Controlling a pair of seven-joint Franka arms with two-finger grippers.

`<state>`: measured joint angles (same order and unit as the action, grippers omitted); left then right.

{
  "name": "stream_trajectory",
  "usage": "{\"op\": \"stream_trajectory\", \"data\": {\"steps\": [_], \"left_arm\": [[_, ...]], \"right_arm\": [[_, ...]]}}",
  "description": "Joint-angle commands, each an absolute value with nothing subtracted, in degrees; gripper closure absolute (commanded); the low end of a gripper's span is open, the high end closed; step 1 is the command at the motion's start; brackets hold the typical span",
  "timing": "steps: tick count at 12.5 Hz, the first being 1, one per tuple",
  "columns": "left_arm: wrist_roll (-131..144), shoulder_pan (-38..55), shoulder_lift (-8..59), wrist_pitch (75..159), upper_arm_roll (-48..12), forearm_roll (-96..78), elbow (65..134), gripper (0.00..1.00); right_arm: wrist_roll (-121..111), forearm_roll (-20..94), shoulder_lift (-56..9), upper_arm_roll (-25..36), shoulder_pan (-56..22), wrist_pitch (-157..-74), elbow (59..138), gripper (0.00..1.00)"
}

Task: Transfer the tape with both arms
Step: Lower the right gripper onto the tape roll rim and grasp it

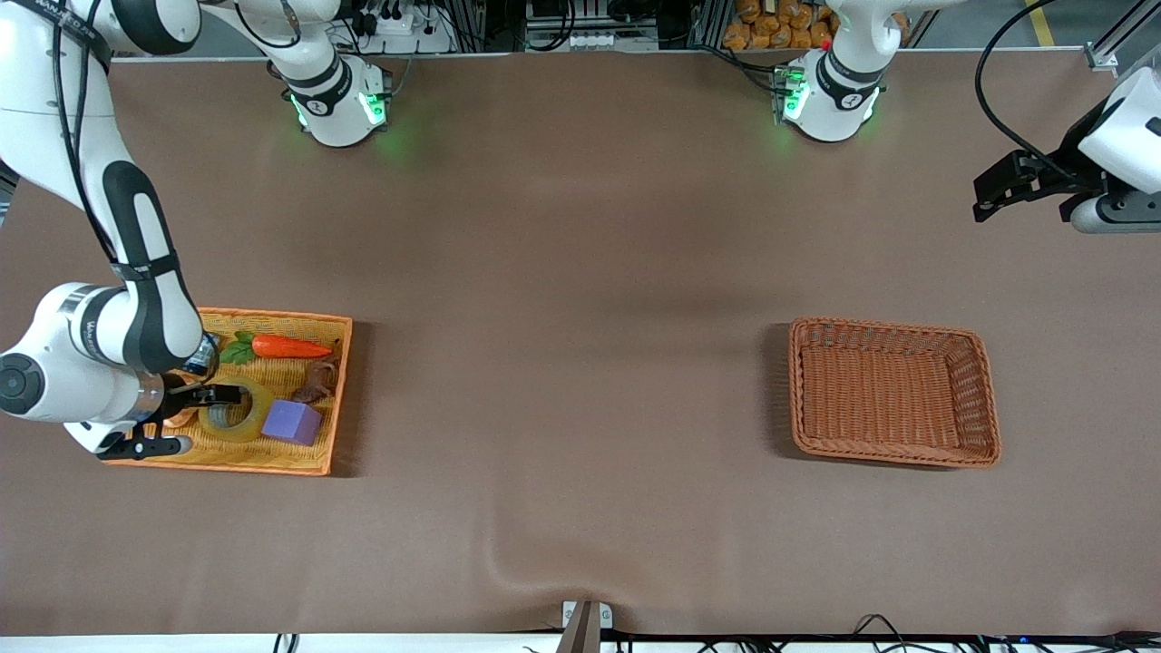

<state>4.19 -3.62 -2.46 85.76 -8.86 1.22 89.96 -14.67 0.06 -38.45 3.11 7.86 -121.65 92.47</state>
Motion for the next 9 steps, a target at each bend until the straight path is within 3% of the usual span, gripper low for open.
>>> {"op": "stream_trajectory", "data": {"steps": [1, 3, 5, 6, 9], "left_arm": [[3.60, -3.43, -2.29, 85.69, -8.88, 0.88, 89.56, 0.00], [3.60, -3.43, -2.20, 85.69, -8.88, 0.70, 89.65, 0.00], [3.60, -3.34, -2.20, 85.69, -8.88, 0.70, 89.65, 0.00], [3.60, -3.43, -2.20, 85.69, -8.88, 0.70, 89.65, 0.00], [3.60, -3.52, -2.20, 85.69, -8.88, 0.70, 89.65, 0.00]], "right_arm": [[-15.73, 0.97, -39.28, 2.46, 8.79, -122.60, 92.46, 0.00], [-15.73, 0.97, -39.90, 2.46, 8.88, -123.75, 92.46, 0.01], [-15.73, 1.05, -40.25, 2.46, 9.14, -124.45, 92.37, 0.82], [-15.73, 1.05, -40.25, 2.46, 9.23, -124.89, 92.37, 1.00], [-15.64, 1.05, -40.17, 2.46, 9.23, -124.89, 92.29, 1.00]]}}
